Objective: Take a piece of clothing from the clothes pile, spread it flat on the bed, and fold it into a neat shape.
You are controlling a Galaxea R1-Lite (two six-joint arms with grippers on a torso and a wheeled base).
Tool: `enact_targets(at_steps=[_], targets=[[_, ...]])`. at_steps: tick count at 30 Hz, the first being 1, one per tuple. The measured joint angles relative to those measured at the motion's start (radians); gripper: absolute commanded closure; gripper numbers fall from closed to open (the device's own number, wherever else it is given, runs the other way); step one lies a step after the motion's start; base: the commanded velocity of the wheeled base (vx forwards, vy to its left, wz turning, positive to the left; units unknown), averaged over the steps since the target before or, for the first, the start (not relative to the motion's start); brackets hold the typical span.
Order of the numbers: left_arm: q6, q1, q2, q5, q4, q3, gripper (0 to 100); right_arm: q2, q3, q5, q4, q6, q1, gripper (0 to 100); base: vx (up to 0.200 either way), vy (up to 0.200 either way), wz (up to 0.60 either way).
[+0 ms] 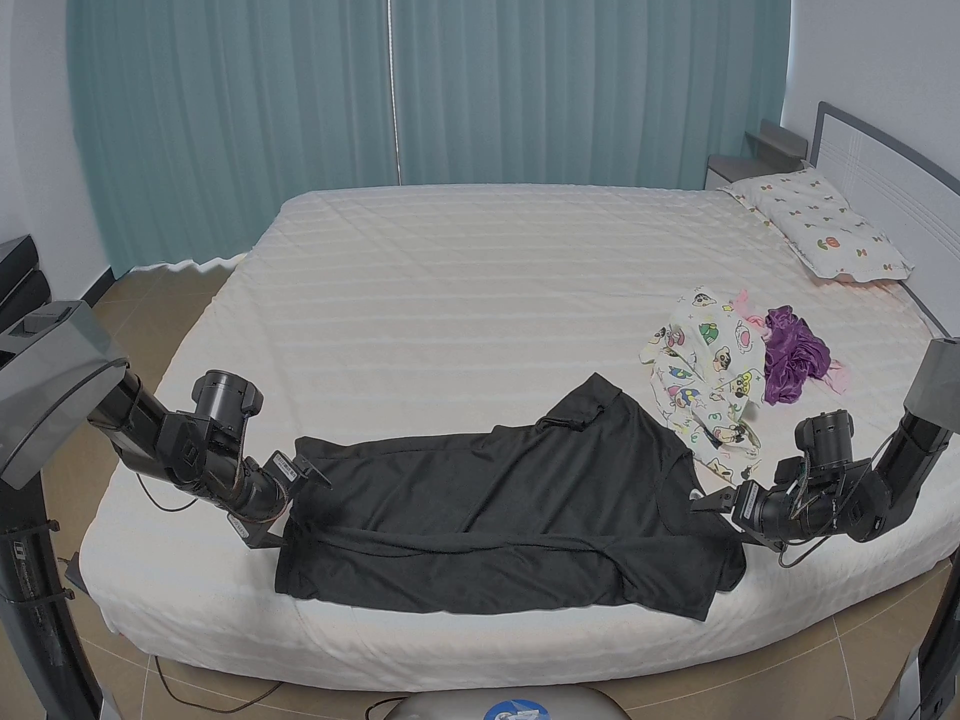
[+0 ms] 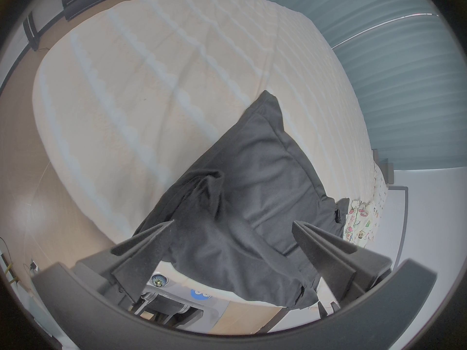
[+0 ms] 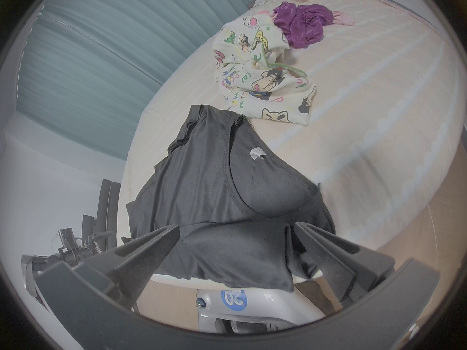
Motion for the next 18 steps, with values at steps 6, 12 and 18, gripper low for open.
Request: enact_targets(at_steps=[6,12,18], targets=[[0.038,0.001,-0.005,0.0,0.02,0.015,0,0.019,0.03,0.024,-0.001,-0.111,0.0,0,0.0,0.0,0.0],[0.069,0.002,-0.015,0.0,0.026,0.038,0,0.059,0.05,0.032,-0.08,-0.149,0.0,0,0.0,0.0,0.0],[0.073,0.003,-0.016,-0.001,0.024,0.042,0,0.101,0.063,0.031,-0.156,-0.15,0.005,0,0.0,0.0,0.0]])
